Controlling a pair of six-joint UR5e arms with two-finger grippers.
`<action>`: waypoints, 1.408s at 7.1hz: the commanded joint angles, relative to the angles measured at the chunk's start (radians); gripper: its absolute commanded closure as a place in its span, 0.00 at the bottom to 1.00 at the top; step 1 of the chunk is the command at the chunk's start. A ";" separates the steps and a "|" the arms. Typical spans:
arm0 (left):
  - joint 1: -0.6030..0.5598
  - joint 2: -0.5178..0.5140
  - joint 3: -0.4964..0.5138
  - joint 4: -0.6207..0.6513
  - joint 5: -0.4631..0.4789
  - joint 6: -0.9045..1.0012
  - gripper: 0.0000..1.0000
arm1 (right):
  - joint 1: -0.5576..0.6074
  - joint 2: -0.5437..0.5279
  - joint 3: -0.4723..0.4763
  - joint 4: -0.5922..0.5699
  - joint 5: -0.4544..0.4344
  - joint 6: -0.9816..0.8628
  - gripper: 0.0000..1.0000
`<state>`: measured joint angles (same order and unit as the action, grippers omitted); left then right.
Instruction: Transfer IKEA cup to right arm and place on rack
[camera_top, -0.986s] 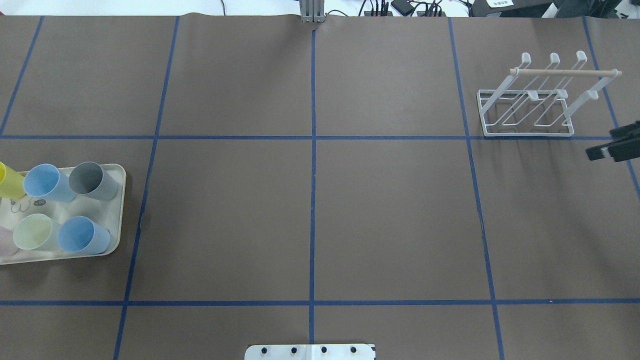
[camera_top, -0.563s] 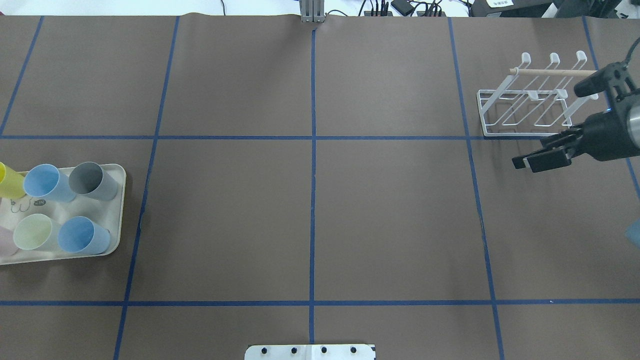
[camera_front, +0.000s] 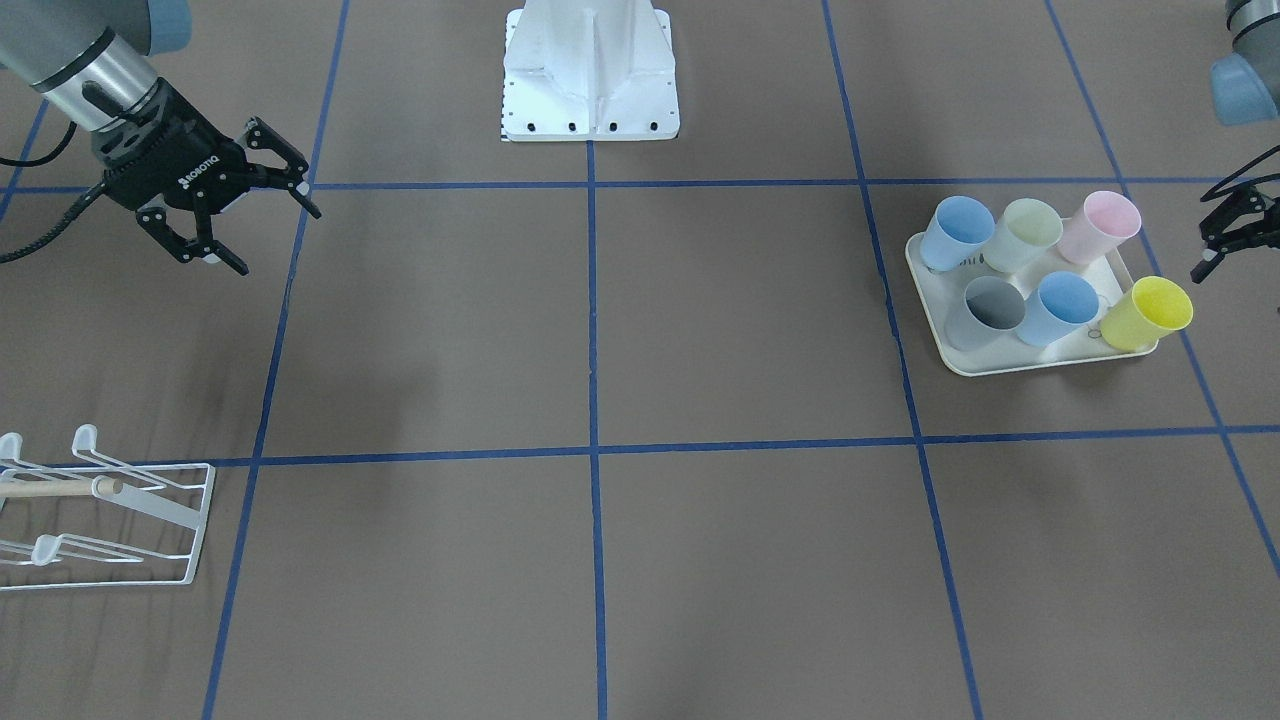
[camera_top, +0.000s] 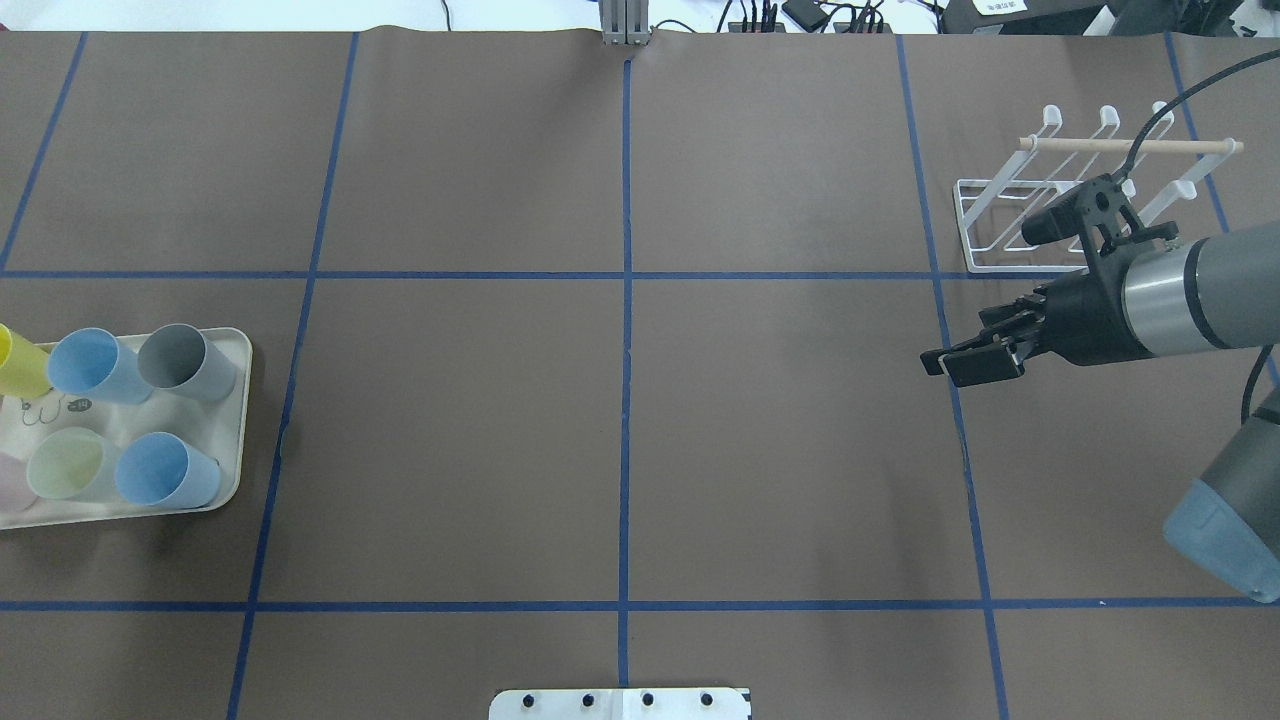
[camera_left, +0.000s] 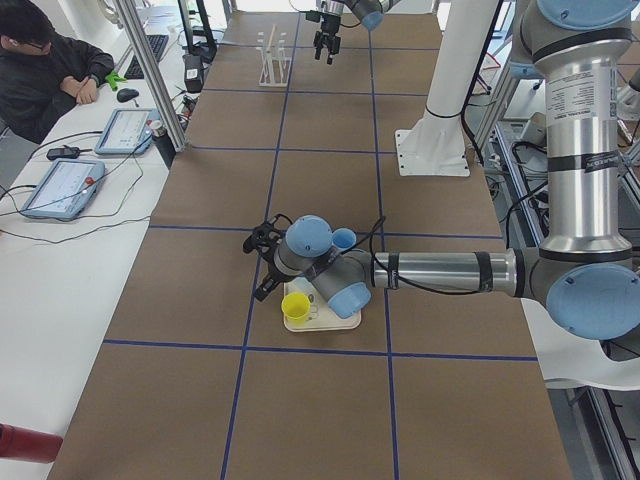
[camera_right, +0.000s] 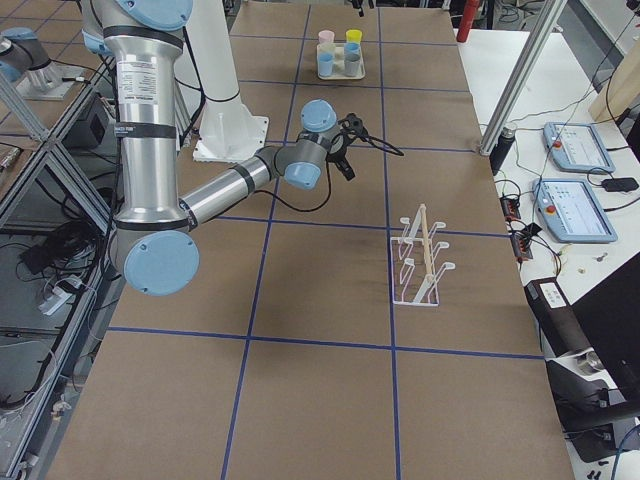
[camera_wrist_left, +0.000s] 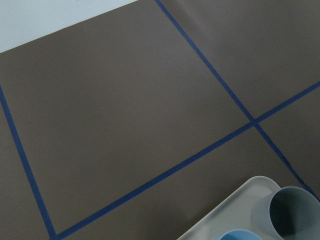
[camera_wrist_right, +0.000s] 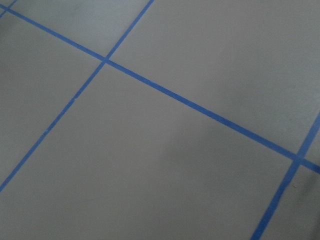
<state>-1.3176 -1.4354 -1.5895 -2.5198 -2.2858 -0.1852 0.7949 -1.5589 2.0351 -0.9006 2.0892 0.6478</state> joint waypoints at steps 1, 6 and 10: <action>0.056 0.010 0.065 -0.056 0.055 -0.003 0.00 | -0.014 0.008 0.001 0.000 -0.015 0.003 0.01; 0.113 0.007 0.155 -0.137 0.098 0.001 0.43 | -0.014 0.011 -0.007 0.002 -0.017 0.003 0.01; 0.136 0.007 0.157 -0.137 0.098 0.010 0.73 | -0.013 0.011 -0.007 0.002 -0.017 0.003 0.01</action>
<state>-1.1870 -1.4282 -1.4328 -2.6568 -2.1875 -0.1767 0.7810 -1.5478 2.0284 -0.8977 2.0728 0.6504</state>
